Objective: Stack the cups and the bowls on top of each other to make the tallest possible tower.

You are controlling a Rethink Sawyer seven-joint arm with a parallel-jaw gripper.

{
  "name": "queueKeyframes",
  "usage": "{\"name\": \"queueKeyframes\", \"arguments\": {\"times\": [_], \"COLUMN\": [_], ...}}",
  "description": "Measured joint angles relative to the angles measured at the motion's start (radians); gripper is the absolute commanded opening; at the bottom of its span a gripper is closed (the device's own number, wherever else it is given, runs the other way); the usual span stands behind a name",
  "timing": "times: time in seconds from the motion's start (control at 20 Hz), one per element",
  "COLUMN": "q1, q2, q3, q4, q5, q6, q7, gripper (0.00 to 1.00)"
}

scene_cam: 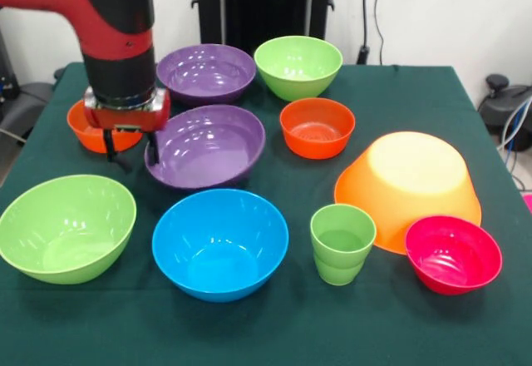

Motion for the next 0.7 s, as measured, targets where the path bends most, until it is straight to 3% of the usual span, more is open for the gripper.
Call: {"name": "queueKeyframes", "arguments": {"times": [0.25,0.7], "q1": [0.012,0.060], "q2": [0.070,0.067], "q3": [-0.027,-0.069], "q4": [-0.033,-0.047], "q5": [-0.006,-0.007], "q6": [-0.076,-0.102], "q7": [0.000,0.000], "gripper": [1.00,1.00]}}
